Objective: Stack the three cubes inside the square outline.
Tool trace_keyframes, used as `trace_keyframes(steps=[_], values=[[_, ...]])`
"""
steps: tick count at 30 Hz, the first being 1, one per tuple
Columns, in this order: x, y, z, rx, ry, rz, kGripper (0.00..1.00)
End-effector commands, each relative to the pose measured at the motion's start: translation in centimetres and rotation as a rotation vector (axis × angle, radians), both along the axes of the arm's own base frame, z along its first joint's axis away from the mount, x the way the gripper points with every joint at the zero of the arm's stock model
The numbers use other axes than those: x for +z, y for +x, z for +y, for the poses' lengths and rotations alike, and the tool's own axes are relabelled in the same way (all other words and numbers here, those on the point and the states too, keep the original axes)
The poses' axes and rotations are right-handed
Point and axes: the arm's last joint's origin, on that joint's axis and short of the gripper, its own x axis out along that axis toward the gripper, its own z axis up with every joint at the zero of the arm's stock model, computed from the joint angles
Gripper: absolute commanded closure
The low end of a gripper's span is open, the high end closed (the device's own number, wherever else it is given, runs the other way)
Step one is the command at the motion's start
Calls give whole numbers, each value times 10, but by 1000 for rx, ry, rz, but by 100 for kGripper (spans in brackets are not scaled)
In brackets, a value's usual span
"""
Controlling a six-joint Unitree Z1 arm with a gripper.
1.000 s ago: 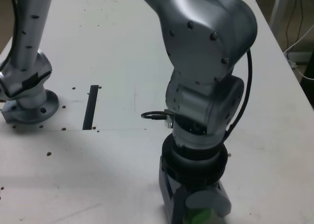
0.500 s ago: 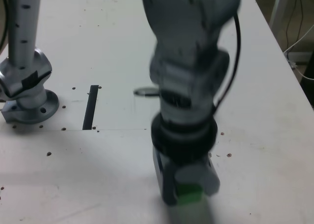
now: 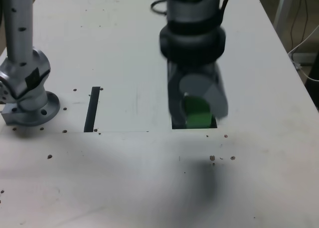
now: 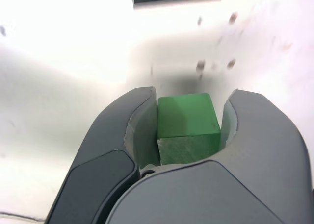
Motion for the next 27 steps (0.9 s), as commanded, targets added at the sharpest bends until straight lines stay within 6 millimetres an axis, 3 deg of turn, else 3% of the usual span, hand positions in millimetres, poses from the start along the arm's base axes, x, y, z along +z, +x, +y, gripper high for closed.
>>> trace_keyframes(steps=[1,8,15,19,27], values=[[3,5,22,-36,6,11,92],[0,19,78,-60,56,48,92],[2,22,118,-34,70,60,92],[3,23,124,-29,66,64,92],[-1,24,117,-39,33,77,92]])
